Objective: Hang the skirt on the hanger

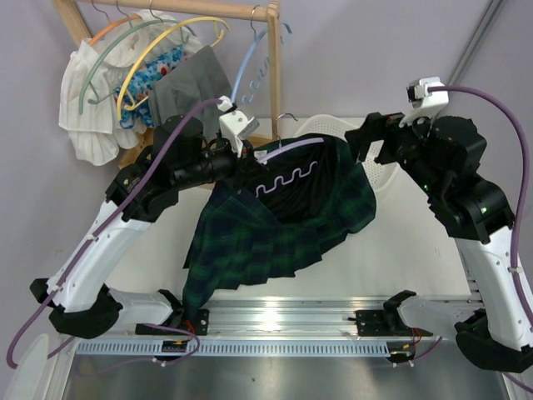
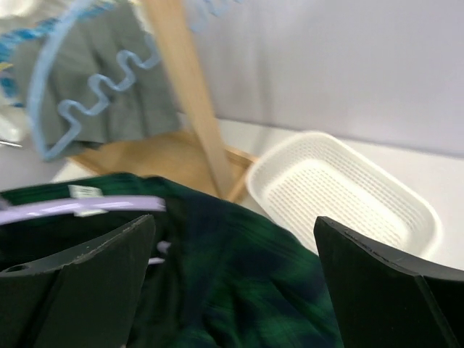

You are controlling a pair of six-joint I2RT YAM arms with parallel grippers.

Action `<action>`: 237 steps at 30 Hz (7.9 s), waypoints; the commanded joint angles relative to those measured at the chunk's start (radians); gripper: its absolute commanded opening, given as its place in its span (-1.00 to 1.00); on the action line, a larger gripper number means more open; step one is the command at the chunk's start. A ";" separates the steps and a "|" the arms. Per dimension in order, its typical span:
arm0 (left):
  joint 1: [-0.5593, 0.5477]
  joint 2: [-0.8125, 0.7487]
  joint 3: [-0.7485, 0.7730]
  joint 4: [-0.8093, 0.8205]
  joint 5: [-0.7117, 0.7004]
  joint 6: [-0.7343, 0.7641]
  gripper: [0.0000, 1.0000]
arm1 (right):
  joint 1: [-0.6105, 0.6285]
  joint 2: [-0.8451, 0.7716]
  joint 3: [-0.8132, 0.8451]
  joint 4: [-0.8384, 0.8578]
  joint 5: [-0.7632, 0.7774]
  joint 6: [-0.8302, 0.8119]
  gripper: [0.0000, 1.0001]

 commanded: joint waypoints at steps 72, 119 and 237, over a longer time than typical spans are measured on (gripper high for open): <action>0.005 -0.136 0.096 0.059 -0.071 -0.058 -1.00 | -0.259 0.105 0.107 0.017 -0.479 0.074 0.39; 0.005 -0.120 0.008 0.085 -0.093 -0.058 -1.00 | 0.095 0.265 0.312 -0.161 -0.026 -0.104 -1.00; -0.027 -0.125 0.096 0.017 -0.243 -0.029 -0.99 | 0.306 0.379 0.488 -0.254 0.212 -0.117 0.61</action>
